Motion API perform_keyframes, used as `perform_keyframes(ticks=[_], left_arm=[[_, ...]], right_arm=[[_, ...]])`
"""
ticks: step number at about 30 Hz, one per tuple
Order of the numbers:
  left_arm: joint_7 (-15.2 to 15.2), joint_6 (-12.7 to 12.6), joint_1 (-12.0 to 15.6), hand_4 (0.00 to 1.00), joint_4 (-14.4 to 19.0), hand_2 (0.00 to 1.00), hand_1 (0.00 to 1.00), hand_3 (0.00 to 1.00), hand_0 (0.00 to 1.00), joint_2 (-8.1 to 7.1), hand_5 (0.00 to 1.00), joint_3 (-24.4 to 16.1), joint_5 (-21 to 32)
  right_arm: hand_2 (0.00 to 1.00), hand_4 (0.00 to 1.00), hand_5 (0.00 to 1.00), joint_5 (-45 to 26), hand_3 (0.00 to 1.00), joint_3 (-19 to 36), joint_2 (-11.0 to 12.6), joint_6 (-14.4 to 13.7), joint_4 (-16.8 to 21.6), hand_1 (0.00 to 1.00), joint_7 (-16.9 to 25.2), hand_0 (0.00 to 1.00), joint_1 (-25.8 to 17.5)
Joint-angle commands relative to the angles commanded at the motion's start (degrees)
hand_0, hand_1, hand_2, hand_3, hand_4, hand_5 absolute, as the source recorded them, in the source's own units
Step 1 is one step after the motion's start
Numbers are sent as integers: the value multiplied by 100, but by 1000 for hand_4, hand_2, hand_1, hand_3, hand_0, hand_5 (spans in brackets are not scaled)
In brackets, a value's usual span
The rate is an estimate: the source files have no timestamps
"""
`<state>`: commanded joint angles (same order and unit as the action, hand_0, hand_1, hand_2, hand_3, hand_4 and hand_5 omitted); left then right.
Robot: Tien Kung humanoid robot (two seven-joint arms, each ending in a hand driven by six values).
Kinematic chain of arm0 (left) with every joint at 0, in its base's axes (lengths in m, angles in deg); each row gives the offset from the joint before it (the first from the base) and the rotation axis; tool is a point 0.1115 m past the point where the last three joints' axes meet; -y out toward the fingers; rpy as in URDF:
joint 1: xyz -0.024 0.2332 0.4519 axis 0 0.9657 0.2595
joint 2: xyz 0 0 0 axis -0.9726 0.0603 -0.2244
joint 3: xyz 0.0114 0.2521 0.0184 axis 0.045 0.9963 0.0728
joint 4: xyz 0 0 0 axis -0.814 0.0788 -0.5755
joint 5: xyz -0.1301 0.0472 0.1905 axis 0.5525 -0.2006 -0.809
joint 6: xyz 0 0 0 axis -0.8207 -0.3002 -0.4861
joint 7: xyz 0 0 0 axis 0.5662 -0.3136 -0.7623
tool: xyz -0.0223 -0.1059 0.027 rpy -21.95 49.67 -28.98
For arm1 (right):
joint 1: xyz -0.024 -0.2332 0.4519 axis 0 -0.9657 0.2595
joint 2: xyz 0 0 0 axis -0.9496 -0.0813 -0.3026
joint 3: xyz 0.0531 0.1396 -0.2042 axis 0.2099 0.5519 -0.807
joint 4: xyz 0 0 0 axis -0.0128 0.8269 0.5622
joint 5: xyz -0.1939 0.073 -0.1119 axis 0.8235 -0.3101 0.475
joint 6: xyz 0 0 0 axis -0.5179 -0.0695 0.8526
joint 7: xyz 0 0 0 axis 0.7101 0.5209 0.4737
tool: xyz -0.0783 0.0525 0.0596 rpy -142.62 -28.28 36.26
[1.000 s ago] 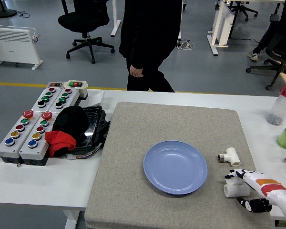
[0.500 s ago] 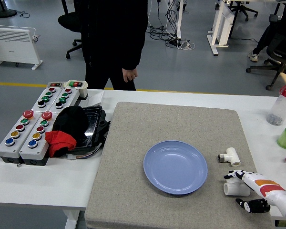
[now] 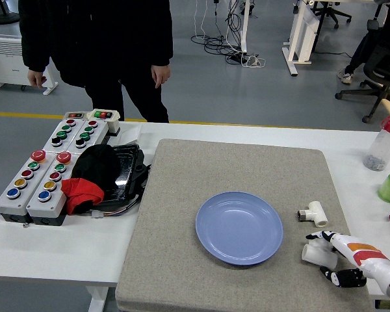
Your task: Pick pipe place plate twice
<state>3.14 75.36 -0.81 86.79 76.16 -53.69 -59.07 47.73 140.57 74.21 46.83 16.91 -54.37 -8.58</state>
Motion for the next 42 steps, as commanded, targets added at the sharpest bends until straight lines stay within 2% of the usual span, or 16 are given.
perform_keyframes(ticks=[5,6,11,12,18,21,27,28,35,36,41,42], left_arm=[[0,5,15,395,0,704,748,647,720,2,998,-4,-18],[0,5,15,395,0,703,747,647,719,2,998,-2,-16],[1,1,-18,395,0,703,747,647,719,-3,998,6,14],[1,-1,-22,395,0,704,746,647,719,-4,998,3,16],[2,4,-24,396,0,704,746,646,720,-5,998,14,32],[0,1,-23,396,0,704,746,646,720,-6,998,13,40],[-5,-7,-48,395,0,703,746,647,719,-5,998,64,104],[-4,-8,-50,395,0,703,746,647,719,-4,998,66,109],[-6,-9,-80,395,0,703,746,647,719,-5,998,104,193],[-6,-8,-81,395,0,702,746,647,721,-5,998,110,204],[-2,-7,-78,395,0,702,746,647,721,-10,998,110,216],[-1,-6,-79,395,0,702,746,647,723,-11,998,109,214]], right_arm=[[629,524,39,-58,762,-26,-36,-129,-1,504,14,392,-8],[609,486,30,-72,748,-25,-38,-149,5,458,17,333,-6],[609,486,30,-161,748,21,-76,-287,43,458,52,333,49],[606,510,70,-183,742,29,-90,-304,54,439,56,312,58],[601,518,63,-268,740,13,-160,-379,127,435,82,307,131],[601,518,63,-351,740,-45,-293,-431,155,435,91,307,284],[601,487,36,-615,740,-530,-757,-473,18,434,123,305,965],[601,487,36,-623,740,-560,-776,-477,9,434,125,305,1009],[603,478,43,-969,738,-1380,-1314,-505,-484,435,115,306,1775],[642,476,58,-990,747,-1484,-1387,-518,-571,511,105,400,1869],[642,476,58,-892,747,-2019,-1662,-631,-974,511,-170,400,2351],[786,532,138,-892,852,-2109,-1697,-666,-1052,708,-208,741,2433]])
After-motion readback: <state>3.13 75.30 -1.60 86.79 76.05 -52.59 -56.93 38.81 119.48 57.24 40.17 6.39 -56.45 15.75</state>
